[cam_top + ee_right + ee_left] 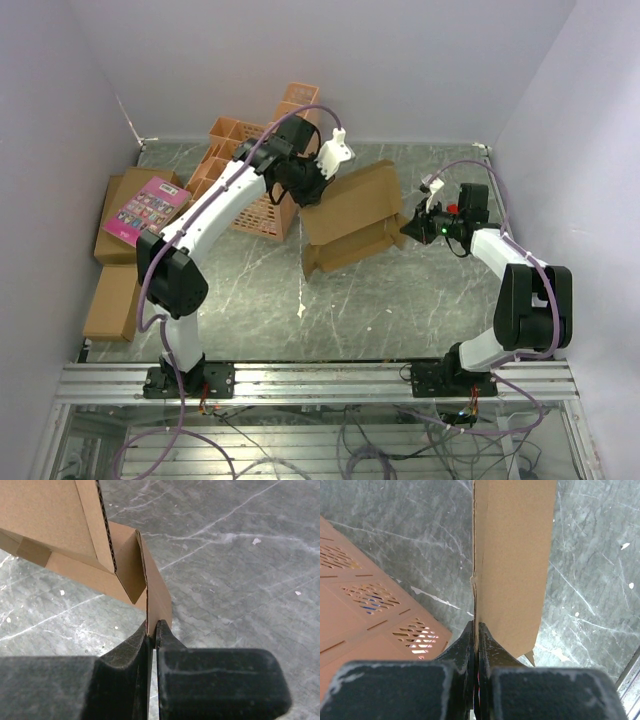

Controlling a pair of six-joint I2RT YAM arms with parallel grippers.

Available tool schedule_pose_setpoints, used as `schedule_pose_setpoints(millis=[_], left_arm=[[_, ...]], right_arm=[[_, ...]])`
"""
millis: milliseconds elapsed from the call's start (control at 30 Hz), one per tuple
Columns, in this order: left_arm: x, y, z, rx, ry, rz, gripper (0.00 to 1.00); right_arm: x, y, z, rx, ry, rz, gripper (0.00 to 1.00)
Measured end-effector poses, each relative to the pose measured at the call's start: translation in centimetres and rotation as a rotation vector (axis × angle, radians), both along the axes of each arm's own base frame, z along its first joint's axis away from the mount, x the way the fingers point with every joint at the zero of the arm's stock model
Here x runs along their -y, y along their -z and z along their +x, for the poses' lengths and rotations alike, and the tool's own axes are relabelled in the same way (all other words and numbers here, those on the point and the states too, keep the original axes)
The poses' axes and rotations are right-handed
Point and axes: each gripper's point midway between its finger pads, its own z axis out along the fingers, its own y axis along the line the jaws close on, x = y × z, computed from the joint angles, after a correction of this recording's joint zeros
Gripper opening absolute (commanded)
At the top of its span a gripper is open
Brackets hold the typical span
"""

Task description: Fold the paper box

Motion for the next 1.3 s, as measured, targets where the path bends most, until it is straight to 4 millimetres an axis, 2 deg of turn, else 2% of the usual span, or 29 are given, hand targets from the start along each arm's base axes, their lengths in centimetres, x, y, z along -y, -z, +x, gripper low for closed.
schedule_pose_setpoints(millis=[233, 533, 800, 1000, 1167, 1300], left_arm=[[0.5, -1.6, -1.0, 0.066, 0.009, 0.036, 0.07], [2.5, -4.2, -3.8, 0.176, 0.055, 0.072, 0.07], [2.7, -4.2, -4.1, 0.213, 0.034, 0.115, 0.07], [2.5, -4.2, -4.0, 0.207, 0.011, 0.116, 0.07], [2.4, -4.0, -4.2, 0.195, 0.002, 0.12, 0.07], [2.3, -3.9, -4.3, 0.189, 0.001, 0.121, 0.07]], right_arm=[[0.2, 0.0, 0.1, -0.008, 0.026, -0.003, 0.0], [0.4, -0.1, 0.1, -0.022, 0.08, 0.001, 0.0], [0.3, 0.0, 0.1, -0.037, 0.104, 0.017, 0.0], [-0.1, -0.3, 0.0, -0.039, 0.09, 0.043, 0.05], [-0.8, -0.6, -0.5, -0.034, 0.041, 0.069, 0.19], [-1.0, -0.7, -1.1, -0.023, -0.01, 0.08, 0.2]])
